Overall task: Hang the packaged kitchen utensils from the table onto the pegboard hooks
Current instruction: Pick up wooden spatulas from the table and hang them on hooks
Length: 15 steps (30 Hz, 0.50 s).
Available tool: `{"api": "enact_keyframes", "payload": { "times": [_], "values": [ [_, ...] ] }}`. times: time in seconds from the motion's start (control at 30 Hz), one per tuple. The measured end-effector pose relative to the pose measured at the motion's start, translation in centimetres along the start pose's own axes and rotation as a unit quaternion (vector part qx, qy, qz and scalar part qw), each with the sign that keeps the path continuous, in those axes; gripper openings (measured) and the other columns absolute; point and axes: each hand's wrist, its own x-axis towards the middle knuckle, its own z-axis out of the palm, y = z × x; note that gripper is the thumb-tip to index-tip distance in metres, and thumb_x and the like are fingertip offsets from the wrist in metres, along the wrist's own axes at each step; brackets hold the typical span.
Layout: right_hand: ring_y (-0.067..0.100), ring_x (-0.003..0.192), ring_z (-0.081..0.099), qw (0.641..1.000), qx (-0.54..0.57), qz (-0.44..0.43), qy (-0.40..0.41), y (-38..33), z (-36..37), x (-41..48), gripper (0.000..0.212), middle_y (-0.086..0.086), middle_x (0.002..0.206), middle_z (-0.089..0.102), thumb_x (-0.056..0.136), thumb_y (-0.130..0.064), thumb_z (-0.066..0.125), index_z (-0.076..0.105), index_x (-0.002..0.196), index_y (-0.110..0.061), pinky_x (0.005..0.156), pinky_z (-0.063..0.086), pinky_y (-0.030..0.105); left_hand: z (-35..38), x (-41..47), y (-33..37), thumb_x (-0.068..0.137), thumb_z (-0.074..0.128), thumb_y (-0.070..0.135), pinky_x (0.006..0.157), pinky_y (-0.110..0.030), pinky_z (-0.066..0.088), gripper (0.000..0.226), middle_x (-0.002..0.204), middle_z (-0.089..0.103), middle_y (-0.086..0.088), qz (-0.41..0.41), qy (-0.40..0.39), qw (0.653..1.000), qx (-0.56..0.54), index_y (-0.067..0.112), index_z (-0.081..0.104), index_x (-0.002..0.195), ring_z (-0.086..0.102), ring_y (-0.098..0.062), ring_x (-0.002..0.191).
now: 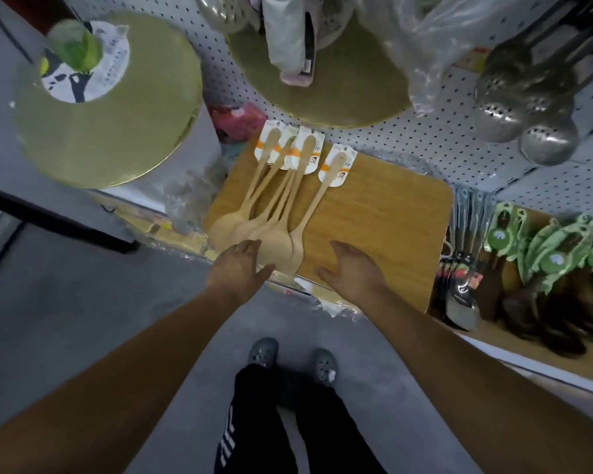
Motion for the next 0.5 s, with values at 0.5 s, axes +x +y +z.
{"api": "enact_keyframes", "payload": {
  "times": [0.5],
  "values": [
    [0.021,0.124,0.058,0.951,0.269,0.138,0.069,-5.6,2.6,14.5,0.06,0.007,0.132,0.064,0.089,-0.039,0.071,0.055,0.139,-0.009,0.097,0.044,0.024,-0.2,15.7,-8.4,0.089,0.061,0.034,0.084,-0.041,0.051,0.038,0.118,0.059,-0.017,0.013,0.035,0.994,-0.099,0.01,0.059,0.118,0.058,-0.036,0.104]
  ]
}}
